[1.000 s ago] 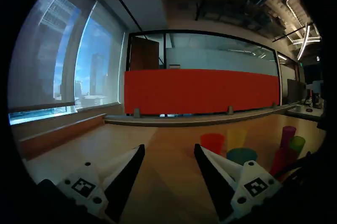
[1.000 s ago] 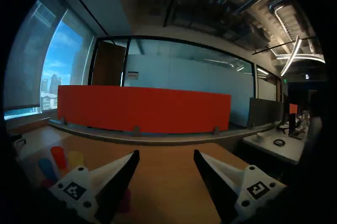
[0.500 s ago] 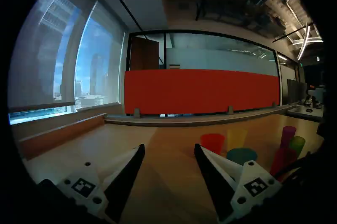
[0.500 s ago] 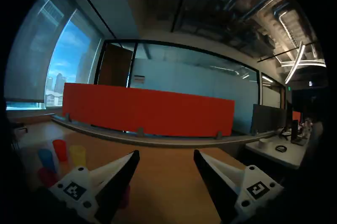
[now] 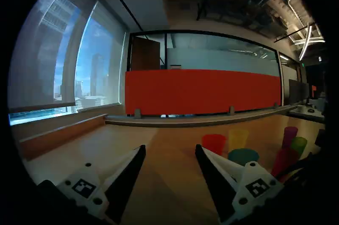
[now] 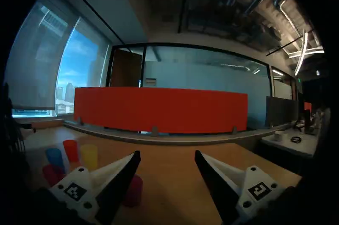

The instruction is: Pour water

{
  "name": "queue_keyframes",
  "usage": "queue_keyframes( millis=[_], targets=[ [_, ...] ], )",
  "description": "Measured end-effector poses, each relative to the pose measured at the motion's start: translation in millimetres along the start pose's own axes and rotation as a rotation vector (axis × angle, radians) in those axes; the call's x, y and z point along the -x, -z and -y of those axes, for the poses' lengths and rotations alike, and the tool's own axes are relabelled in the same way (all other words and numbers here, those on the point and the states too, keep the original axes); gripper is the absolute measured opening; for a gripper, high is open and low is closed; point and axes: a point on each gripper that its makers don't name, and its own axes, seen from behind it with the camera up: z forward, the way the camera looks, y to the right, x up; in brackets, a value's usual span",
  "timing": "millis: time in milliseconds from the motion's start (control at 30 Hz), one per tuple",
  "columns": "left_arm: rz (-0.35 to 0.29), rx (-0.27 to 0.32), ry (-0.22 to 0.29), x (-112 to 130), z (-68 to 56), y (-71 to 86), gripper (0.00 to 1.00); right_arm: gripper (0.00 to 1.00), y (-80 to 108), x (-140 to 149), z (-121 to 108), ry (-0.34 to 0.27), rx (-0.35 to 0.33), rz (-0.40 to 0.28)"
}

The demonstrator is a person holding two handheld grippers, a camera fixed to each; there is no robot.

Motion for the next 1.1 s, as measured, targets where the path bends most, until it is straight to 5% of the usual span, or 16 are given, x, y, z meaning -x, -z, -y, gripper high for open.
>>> queue_keyframes(
  millis=[300, 1100],
  targets=[
    [0.000, 0.000, 0.000, -1, -0.3, -0.3, 0.86, 1.00, -5.0, 14, -1, -0.050, -0.003, 0.004],
    [0.000, 0.000, 0.000, -1, -0.8, 0.3, 0.86, 1.00, -2.9, 41, -9, -0.040, 0.017, 0.027]
  ],
)
